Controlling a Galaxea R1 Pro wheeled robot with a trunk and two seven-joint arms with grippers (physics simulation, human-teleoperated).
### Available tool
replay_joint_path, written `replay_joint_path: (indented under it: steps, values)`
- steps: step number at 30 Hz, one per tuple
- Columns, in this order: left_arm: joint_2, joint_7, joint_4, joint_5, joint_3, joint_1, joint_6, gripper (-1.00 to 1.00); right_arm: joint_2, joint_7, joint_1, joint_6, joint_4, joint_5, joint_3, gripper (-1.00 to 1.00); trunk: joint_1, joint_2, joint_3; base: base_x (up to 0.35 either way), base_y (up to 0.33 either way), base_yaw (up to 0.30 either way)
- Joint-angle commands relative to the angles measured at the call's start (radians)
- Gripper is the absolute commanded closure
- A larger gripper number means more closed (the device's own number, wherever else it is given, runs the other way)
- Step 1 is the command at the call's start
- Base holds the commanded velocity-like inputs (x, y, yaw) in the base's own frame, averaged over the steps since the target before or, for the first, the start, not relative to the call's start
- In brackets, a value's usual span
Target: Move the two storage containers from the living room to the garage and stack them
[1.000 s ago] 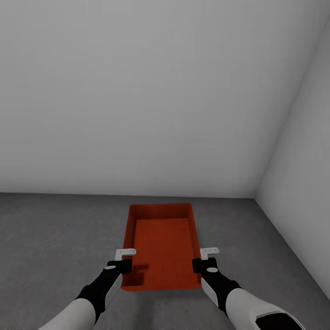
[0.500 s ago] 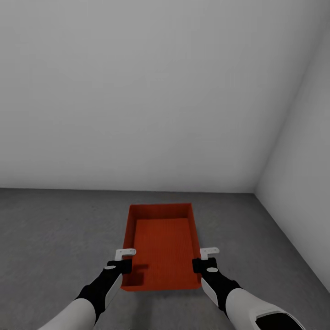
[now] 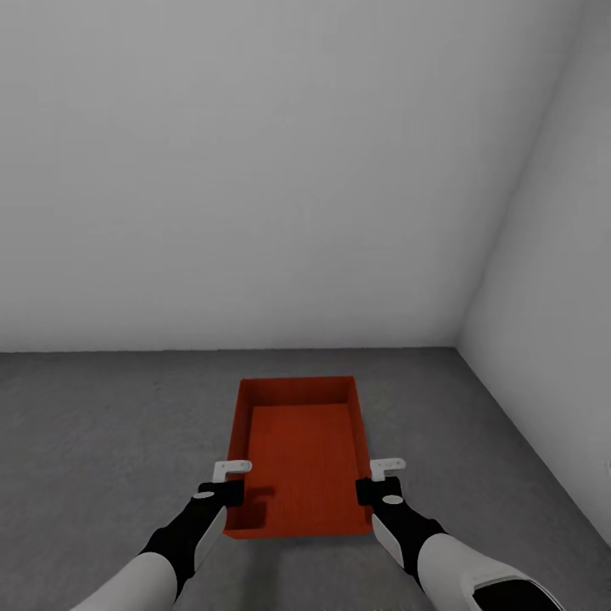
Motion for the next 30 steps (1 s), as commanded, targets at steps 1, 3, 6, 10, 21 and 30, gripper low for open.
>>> replay_joint_path:
  steps: [1,3,6,10,21,30]
  values:
    - [0.001,0.015,0.0,0.032,0.058,0.0,0.008,1.0,0.0,-0.023,-0.001,-0.011,-0.003,0.016,-0.065,1.0,0.0,0.0,-0.001,0.0,0.0,-0.032]
    - [0.001,0.015,0.0,0.032,0.058,0.0,0.008,1.0,0.001,-0.023,-0.001,-0.013,-0.003,0.016,-0.065,1.0,0.004,-0.007,-0.004,0.0,0.0,-0.017]
    - [0.001,0.015,0.0,0.032,0.058,0.0,0.008,1.0,0.001,-0.024,-0.001,-0.014,-0.002,0.016,-0.065,1.0,0.015,-0.028,-0.014,0.0,0.0,-0.007]
    - [0.001,0.015,0.0,0.032,0.058,0.0,0.008,1.0,0.001,-0.024,-0.001,-0.016,-0.002,0.016,-0.065,1.0,0.03,-0.056,-0.027,0.0,0.0,-0.002]
    - [0.001,0.015,0.0,0.032,0.058,0.0,0.008,1.0,0.001,-0.024,-0.001,-0.015,-0.002,0.017,-0.065,1.0,0.073,-0.133,-0.061,0.0,0.0,0.0]
    - [0.001,0.015,0.0,0.033,0.058,0.0,0.008,1.0,0.002,-0.025,-0.001,-0.019,-0.002,0.017,-0.063,1.0,0.08,-0.147,-0.067,0.0,0.0,0.0]
